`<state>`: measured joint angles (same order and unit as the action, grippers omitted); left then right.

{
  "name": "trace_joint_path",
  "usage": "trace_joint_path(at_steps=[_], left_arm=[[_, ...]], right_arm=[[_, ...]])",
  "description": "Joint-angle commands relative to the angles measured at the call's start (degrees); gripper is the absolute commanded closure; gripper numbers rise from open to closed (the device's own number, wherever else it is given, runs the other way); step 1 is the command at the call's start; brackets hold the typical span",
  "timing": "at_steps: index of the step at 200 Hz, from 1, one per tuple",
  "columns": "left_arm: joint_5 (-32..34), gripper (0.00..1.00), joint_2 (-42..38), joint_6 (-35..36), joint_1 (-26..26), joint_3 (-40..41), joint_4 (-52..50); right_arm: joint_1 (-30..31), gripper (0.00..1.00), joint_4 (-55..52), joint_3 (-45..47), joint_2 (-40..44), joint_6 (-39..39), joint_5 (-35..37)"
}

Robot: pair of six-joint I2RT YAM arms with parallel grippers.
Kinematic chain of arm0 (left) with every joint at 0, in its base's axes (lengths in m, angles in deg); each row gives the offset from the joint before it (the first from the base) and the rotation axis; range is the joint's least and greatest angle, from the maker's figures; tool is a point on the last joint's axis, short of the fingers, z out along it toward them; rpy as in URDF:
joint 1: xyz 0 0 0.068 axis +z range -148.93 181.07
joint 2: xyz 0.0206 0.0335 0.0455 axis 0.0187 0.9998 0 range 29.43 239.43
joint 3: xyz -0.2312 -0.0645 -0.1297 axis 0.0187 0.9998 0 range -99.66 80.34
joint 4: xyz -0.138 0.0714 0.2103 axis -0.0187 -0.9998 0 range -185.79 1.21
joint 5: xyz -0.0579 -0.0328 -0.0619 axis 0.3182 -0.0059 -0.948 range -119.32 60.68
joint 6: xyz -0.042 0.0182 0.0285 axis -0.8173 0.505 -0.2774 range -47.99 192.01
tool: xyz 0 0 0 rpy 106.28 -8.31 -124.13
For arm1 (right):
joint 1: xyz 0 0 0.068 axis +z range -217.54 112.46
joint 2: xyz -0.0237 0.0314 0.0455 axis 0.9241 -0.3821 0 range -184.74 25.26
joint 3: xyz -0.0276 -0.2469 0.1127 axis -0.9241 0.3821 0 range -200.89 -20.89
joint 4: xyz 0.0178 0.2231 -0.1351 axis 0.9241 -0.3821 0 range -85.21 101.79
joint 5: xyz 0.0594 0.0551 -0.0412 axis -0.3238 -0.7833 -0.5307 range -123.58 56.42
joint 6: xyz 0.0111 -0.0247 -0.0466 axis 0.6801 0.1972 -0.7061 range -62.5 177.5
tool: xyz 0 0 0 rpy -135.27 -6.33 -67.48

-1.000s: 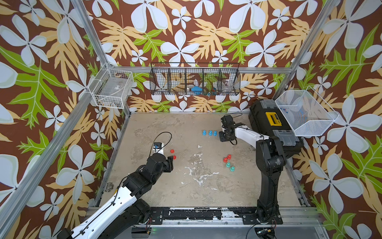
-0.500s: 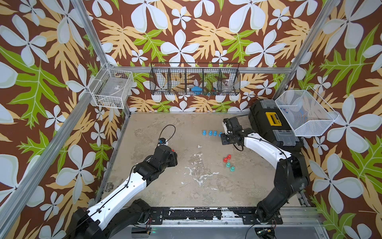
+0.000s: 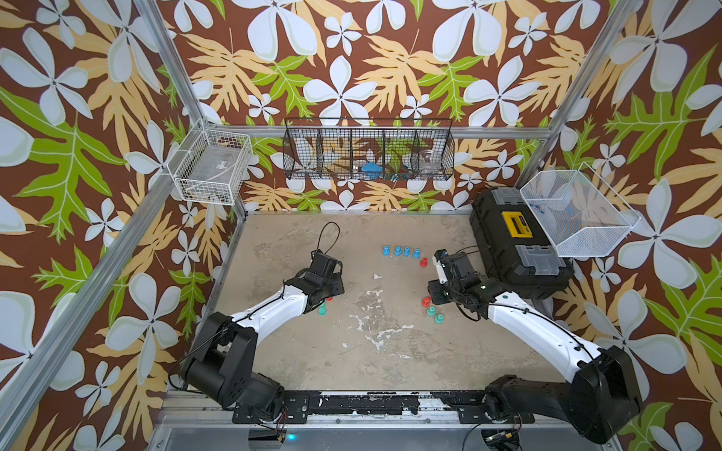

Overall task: Close the stamp cap
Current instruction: Move the cover to the center of the board.

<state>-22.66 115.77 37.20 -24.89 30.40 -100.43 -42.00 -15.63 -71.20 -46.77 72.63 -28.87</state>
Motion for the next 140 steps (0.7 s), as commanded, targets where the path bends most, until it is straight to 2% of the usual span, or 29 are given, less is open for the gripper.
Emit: trace_joint_path(at_steps=[1,44,140], left_arm=[[0.11,0.39,2.83,-0.71,0.2,-1.53,2.29],[0.38,0.4,7.49,-0.66,0.41,-3.65,2.77],[1.81,0.4,10.1,0.27,1.95,-5.14,2.65]], right_arm=[[0.1,0.48,0.51,1.61,1.55,1.27,-0.87],[0.34,0.48,0.7,4.7,5.23,2.17,-1.19],[0.39,0.49,1.58,6.78,7.86,2.86,-2.4]])
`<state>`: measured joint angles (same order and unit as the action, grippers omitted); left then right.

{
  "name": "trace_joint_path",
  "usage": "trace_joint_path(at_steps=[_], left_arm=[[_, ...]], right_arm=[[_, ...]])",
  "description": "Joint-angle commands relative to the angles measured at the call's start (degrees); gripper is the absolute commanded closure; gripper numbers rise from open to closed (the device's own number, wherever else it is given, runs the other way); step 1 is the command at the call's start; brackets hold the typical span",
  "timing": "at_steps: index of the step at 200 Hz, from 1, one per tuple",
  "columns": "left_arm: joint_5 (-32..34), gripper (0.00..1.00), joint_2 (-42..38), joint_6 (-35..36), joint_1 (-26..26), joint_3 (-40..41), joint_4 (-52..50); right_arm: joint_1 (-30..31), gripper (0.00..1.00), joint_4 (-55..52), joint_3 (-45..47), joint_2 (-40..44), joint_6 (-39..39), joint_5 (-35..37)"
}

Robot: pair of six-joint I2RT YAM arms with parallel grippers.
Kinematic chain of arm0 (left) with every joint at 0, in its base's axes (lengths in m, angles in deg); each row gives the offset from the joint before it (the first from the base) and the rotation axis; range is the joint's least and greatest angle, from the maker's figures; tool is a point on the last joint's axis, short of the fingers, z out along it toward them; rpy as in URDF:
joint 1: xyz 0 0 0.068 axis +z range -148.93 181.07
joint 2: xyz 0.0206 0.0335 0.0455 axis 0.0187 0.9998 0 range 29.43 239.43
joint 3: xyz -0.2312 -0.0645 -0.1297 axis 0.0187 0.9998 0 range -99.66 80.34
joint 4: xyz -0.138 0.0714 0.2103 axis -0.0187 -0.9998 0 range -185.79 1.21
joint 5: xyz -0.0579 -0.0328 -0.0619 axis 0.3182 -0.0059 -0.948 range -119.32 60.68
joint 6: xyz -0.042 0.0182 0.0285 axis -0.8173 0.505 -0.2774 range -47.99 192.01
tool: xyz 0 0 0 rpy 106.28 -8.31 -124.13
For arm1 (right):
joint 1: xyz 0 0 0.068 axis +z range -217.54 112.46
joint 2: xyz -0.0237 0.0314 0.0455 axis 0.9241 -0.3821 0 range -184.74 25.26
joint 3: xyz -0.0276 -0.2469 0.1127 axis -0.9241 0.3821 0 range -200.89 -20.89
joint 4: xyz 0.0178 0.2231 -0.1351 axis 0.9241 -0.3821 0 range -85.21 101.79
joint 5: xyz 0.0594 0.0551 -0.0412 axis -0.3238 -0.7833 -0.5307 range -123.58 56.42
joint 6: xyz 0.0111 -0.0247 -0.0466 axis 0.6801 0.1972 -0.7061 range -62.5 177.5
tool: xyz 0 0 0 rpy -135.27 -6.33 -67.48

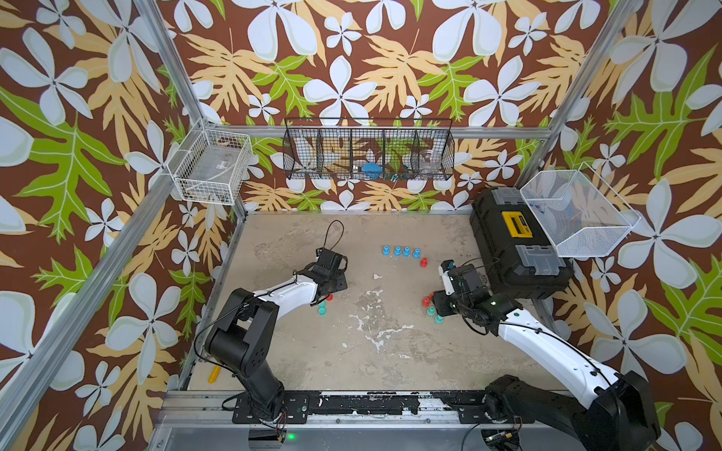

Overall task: Close the stamp cap
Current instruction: Move the cover to the center of the board.

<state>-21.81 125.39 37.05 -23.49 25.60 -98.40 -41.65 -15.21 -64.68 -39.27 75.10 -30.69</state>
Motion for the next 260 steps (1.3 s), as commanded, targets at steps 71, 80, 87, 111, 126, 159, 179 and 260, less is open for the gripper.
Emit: trace_joint_path(at_steps=[71,80,87,111,126,159,179,260], left_arm=[[1.06,0.41,4.7,0.6,1.05,-0.85,1.69],[0.89,0.41,5.08,0.59,1.13,-0.94,1.78],[0.69,0.41,5.4,0.53,1.09,-0.9,1.83],[-0.47,0.42,6.08,0.94,1.0,-0.74,1.7],[-1.08,0.42,5.89,0.9,0.56,-0.29,1.76],[-0.28,0.42,5.67,1.48,-3.48,0.36,1.61],[-0.21,0.43,6.14,0.87,-6.29,0.86,2.04],[1.76,0.43,10.29,-1.2,-18.08,-1.22,1.75]], right_arm=[[0.1,0.5,1.25,0.37,0.55,0.5,-0.79],[0.06,0.5,1.35,0.46,0.53,0.56,-0.79],[0.08,0.5,1.34,0.44,0.56,0.52,-0.8],[0.06,0.5,1.53,0.37,0.44,0.58,-0.83],[0.1,0.51,1.6,0.28,0.37,0.5,-0.79],[0.07,0.51,1.63,0.02,0.38,0.41,-0.48],[0.07,0.51,1.48,0.02,0.64,0.41,-0.33],[0.12,0.52,1.34,0.03,1.47,0.41,-0.15]])
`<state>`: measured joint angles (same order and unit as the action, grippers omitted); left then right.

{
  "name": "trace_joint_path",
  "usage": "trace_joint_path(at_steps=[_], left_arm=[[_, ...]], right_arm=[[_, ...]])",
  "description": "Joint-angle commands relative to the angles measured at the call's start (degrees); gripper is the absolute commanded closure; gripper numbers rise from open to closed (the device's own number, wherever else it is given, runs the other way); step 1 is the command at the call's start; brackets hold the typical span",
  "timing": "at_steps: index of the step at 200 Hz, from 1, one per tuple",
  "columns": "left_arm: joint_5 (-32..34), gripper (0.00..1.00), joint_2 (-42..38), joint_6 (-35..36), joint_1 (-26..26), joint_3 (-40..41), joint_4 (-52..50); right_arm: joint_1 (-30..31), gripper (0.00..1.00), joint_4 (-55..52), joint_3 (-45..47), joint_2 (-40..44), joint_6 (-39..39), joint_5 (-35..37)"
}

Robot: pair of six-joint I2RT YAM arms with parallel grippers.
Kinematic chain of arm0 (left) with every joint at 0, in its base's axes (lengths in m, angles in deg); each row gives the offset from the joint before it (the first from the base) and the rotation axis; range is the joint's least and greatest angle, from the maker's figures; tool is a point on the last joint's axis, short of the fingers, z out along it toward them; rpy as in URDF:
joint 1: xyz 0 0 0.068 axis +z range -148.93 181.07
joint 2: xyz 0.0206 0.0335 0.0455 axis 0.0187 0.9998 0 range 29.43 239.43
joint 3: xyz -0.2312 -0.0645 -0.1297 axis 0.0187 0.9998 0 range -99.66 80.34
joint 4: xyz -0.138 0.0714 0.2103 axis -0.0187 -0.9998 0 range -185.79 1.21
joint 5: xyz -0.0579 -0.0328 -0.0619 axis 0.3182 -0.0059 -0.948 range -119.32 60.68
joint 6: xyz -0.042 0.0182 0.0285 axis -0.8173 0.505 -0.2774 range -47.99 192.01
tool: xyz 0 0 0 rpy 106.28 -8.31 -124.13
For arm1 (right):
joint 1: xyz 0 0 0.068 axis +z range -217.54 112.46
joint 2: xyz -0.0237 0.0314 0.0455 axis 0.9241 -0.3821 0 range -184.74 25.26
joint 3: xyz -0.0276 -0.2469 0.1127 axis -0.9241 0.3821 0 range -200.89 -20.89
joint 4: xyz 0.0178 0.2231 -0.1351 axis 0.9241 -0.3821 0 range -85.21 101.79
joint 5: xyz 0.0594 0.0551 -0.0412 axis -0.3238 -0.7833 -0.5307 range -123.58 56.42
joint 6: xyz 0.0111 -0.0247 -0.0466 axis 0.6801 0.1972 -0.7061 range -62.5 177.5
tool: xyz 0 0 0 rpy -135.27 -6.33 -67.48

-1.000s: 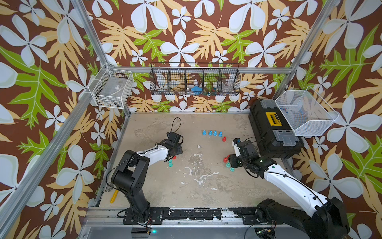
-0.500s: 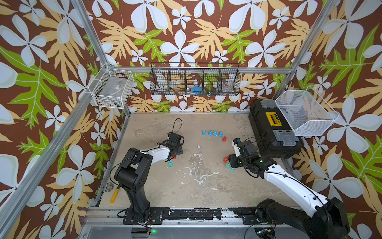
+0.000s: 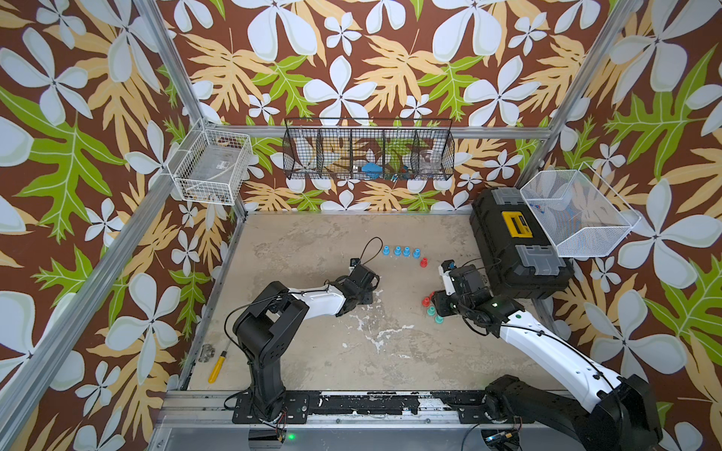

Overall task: Close the stamp cap
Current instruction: Move the cover to the center of the board.

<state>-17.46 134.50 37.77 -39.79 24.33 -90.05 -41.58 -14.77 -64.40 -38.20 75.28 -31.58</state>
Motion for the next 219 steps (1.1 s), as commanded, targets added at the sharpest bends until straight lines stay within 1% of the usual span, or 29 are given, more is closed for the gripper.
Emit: trace_joint_path(at_steps=[1,26,41,96,135,153,175,219], left_arm=[[-2.61,0.43,1.27,-1.95,-1.9,0.03,-6.58],[-1.86,0.43,1.69,-2.24,-4.58,-0.96,-7.06],[-1.84,0.43,1.65,-2.5,-5.32,-1.38,-7.34],[-1.91,0.43,-0.74,-2.16,-5.38,-2.86,-8.87],[-1.12,0.43,-2.4,-1.29,-5.48,-2.88,-10.19],[-0.11,0.43,-6.16,-0.55,-5.54,-2.32,-11.3],[1.49,0.43,-13.77,1.25,-5.52,-1.23,-12.93],[3.84,0.41,-29.77,4.39,-4.41,2.09,-17.03]], right_arm=[[0.06,0.52,0.95,-0.21,0.47,0.24,0.78],[0.01,0.52,1.09,-0.1,0.88,0.24,0.8],[0.02,0.52,1.08,-0.09,0.88,0.24,0.77],[0.06,0.52,1.16,-0.09,1.41,0.33,1.01],[0.04,0.52,0.67,-0.59,-0.35,0.24,1.34],[0.0,0.52,0.23,-1.21,-1.92,-0.02,2.13],[-0.46,0.54,-0.21,-1.99,-4.83,-0.11,4.81],[-2.02,0.56,0.86,-3.47,-10.08,0.15,4.15]])
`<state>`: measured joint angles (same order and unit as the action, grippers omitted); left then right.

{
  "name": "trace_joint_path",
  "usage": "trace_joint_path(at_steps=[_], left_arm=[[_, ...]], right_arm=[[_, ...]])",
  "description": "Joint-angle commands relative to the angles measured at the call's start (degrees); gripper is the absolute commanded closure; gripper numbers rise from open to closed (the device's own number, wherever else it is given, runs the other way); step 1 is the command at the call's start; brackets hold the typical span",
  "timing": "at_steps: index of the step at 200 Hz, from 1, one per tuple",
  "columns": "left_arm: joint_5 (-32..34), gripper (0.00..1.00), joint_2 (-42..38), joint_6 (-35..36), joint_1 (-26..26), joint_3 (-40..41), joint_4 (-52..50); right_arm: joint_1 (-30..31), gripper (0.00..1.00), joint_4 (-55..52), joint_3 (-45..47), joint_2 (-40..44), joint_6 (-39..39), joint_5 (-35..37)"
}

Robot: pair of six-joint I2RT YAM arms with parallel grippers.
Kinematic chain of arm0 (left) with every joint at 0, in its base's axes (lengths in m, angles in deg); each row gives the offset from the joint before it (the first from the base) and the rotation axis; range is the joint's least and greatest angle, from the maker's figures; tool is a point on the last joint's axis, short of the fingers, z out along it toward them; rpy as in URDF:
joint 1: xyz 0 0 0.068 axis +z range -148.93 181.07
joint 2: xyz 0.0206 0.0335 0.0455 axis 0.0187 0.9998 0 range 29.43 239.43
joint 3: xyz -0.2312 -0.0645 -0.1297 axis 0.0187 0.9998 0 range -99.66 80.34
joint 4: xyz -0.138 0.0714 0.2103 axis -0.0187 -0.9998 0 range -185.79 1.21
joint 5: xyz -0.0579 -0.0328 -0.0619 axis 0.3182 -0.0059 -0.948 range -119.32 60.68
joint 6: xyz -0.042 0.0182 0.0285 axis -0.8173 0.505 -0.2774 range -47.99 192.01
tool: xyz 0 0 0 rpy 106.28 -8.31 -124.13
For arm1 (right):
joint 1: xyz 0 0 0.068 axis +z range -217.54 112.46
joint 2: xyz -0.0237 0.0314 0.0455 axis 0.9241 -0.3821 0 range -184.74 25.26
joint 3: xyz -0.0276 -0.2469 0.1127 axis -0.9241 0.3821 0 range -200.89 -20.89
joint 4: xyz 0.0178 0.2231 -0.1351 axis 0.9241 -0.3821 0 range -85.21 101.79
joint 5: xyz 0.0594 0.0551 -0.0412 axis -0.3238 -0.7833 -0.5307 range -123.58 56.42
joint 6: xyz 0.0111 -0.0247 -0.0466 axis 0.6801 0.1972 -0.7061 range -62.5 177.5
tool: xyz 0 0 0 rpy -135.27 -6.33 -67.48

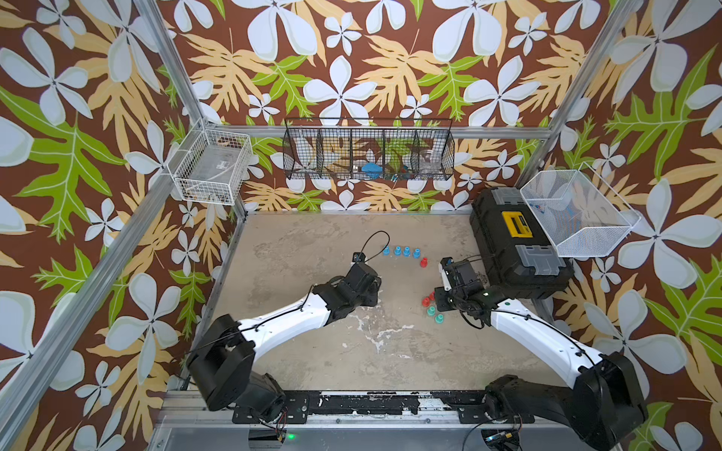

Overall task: Close the stamp cap
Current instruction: Move the cover to the center of the board, then pick up the stamp from the center of the board.

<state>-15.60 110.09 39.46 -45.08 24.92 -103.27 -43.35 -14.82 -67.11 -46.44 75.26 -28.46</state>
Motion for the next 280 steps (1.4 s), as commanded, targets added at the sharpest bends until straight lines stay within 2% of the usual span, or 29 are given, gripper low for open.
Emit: trace_joint_path(at_steps=[1,51,110,217,280], left_arm=[[1.95,0.41,-5.66,2.73,0.97,1.65,-3.94],[1.25,0.41,-20.18,3.98,5.03,8.13,-7.05],[2.67,0.4,-30.51,6.47,8.04,11.03,-11.72],[3.39,0.39,-35.21,6.89,9.14,14.72,-12.85],[3.25,0.39,-36.06,7.18,9.36,14.73,-13.03]], right_arm=[[-0.22,0.56,0.92,-0.78,-1.98,0.17,1.02],[-0.72,0.57,2.17,-3.21,-9.3,-0.23,1.42],[-1.51,0.58,3.23,-7.06,-16.09,-0.53,2.41],[-1.74,0.64,4.97,-8.34,-21.98,-0.49,1.99],[-1.86,0.76,4.68,-8.17,-22.69,-0.59,2.42]])
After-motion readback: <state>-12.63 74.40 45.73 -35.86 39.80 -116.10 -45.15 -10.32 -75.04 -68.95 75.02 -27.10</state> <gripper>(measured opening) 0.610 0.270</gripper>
